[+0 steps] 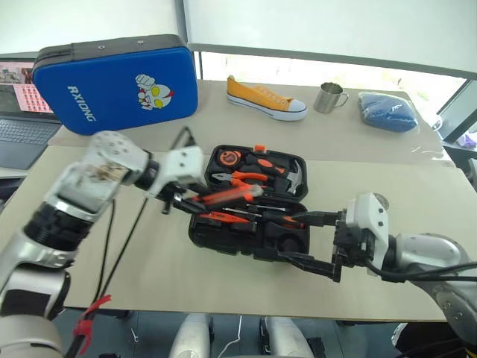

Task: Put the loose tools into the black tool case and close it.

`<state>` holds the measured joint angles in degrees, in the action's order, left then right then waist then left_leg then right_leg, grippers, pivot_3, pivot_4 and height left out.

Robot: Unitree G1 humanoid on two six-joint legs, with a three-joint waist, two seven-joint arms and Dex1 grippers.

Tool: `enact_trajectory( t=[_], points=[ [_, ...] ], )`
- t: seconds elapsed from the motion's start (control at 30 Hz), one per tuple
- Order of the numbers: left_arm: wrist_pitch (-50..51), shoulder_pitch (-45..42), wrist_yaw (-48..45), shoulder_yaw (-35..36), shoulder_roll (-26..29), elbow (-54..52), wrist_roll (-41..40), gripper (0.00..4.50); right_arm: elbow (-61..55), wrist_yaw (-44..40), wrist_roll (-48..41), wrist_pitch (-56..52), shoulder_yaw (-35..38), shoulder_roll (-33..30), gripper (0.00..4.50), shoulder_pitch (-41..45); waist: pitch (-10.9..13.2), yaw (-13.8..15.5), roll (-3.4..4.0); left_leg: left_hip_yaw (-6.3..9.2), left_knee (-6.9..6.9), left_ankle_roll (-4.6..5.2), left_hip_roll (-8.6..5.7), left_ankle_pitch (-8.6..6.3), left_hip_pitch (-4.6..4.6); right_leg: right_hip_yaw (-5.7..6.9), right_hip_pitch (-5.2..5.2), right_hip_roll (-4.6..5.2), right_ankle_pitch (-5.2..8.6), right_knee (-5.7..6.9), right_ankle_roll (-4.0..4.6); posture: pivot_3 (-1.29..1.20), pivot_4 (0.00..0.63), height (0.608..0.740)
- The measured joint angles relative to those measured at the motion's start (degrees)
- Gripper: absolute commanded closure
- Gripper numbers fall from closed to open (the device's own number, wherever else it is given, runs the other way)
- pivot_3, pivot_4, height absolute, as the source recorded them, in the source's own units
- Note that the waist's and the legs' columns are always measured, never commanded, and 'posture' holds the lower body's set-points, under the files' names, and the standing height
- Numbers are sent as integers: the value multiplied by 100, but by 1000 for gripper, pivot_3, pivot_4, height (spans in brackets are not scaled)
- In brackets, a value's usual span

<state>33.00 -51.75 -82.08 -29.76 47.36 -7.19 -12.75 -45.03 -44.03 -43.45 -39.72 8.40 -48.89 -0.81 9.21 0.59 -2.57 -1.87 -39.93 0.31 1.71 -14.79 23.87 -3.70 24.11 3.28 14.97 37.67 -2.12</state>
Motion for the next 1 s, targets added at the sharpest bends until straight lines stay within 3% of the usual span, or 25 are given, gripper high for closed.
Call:
enact_trajectory(
  t=[0.17, 0.33, 0.53, 0.8, 1.0],
  points=[
    [1107, -174, 74, -803, -429, -328, 362, 2836, -200, 274, -63, -1, 173, 42, 0, -227, 0, -85, 0, 30, 1, 2, 6, -1, -1, -9, 5, -11, 0, 4, 0, 0, 150, 740],
    [627, -189, 202, -1207, -431, -139, 1044, 2836, -365, 599, -213, -44, 310, 136, 0, -319, -4, -111, 7, 40, 0, 2, 1, 0, -12, -11, -8, -8, 0, 8, 0, 0, 150, 740],
    [215, -221, 39, -1200, -466, 139, 1196, 2836, -583, 960, -388, -114, 331, 216, 0, -329, -5, -86, 9, 38, -12, 8, 1, 4, -16, -13, -16, -10, 1, 21, -1, 0, 150, 740],
    [-273, -149, -359, -1119, -33, 129, 1495, 2836, -626, 1224, -513, -200, 328, 218, 0, -267, -8, -135, 14, 40, -10, 8, 4, 4, -17, -19, -10, -15, 1, 30, 0, 0, 150, 740],
    [-502, -144, -451, -1033, -162, 338, 1616, 2836, -623, 1295, -520, -204, 314, 218, 0, -147, -10, -127, 17, 39, -11, 9, 3, 4, -16, -19, -11, -14, 1, 29, 0, 0, 150, 740]
  ],
)
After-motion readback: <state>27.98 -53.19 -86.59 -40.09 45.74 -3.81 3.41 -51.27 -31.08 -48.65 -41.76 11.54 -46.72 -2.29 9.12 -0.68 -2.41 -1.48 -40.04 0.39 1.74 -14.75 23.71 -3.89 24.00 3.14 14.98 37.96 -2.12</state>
